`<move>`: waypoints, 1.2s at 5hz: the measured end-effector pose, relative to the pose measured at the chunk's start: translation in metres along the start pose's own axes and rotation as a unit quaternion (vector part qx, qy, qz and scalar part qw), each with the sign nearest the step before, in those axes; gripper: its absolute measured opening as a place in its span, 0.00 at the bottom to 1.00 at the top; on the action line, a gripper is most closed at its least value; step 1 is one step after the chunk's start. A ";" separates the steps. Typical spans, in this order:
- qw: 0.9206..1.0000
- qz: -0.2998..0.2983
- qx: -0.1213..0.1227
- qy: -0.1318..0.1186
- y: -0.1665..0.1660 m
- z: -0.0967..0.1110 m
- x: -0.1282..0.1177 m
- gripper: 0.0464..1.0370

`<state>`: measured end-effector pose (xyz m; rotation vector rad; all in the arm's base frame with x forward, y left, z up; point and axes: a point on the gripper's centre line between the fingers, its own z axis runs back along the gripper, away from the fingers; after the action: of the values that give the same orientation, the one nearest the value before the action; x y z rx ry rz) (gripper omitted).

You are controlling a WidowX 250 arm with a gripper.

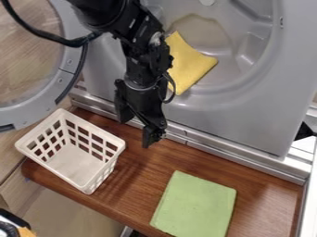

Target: Move the green cloth to the right side of the table

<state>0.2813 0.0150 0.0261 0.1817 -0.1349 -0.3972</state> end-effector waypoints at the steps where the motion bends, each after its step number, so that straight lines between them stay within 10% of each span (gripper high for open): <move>1: 1.000 0.005 -0.006 0.009 -0.003 -0.005 -0.003 0.96; 3: 0.997 0.055 -0.037 -0.026 -0.043 -0.002 0.008 0.96; 4: 0.993 0.088 -0.080 -0.016 -0.068 -0.032 0.011 0.96; 6: 0.993 0.084 -0.085 -0.022 -0.100 -0.056 0.025 0.96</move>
<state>0.2764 -0.0774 -0.0462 -0.0060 -0.1584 -0.2428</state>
